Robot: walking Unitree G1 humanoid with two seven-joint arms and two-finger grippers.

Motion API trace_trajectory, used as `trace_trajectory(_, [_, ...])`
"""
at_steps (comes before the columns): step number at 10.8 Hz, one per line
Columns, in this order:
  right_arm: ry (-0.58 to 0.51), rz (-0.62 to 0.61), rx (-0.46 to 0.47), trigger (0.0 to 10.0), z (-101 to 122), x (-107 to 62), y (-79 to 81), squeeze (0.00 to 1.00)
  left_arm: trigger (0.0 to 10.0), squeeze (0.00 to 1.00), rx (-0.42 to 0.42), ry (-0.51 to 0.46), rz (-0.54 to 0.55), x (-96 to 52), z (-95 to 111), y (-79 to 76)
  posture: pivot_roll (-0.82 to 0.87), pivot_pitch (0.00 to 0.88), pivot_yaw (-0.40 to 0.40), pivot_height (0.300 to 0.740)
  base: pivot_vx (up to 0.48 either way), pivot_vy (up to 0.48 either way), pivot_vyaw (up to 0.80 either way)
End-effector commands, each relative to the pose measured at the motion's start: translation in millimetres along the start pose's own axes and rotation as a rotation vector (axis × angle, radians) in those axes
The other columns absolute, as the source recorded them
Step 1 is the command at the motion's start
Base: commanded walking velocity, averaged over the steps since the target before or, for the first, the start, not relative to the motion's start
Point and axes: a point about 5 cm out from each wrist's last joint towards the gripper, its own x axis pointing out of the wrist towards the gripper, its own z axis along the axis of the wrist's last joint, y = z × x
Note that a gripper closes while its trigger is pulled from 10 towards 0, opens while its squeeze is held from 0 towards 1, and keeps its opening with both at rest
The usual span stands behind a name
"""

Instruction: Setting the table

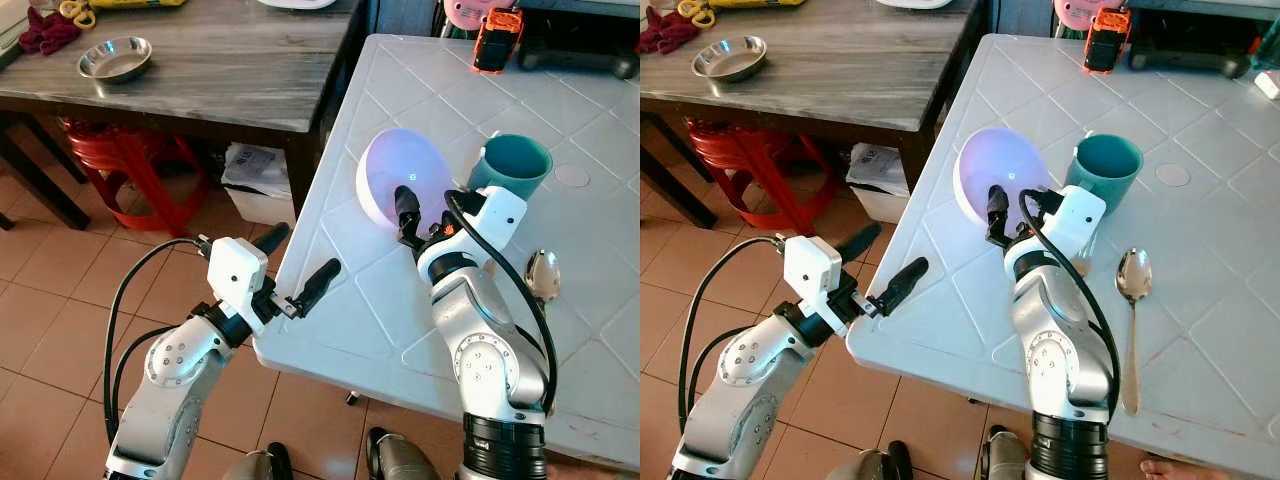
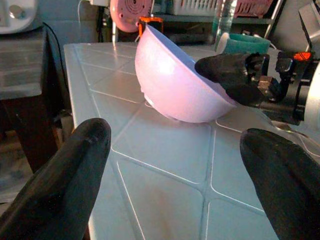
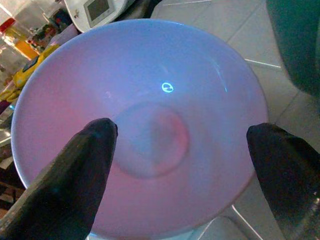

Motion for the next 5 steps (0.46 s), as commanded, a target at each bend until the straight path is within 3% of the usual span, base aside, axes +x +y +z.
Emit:
trace_trajectory(1, [-0.028,0.051,0.021,10.0,8.4,1.6,16.3,0.0,10.0,0.0,-0.001,0.016,-0.007,-2.8,-4.3,-1.3,-0.16,0.217,0.064,0.74,0.0,0.0,0.0])
trace_trajectory(3, [-0.071,0.113,-0.016,10.0,18.2,1.6,30.3,0.0,10.0,0.0,0.001,0.014,-0.002,-2.0,-4.5,-1.8,-0.16,0.216,0.064,0.74,0.0,0.0,0.0])
trace_trajectory(5, [-0.088,0.148,0.03,10.0,24.8,-1.7,43.2,0.0,10.0,0.0,0.004,0.014,-0.003,-1.0,-4.4,-2.8,-0.17,0.214,0.065,0.74,0.0,0.0,0.0])
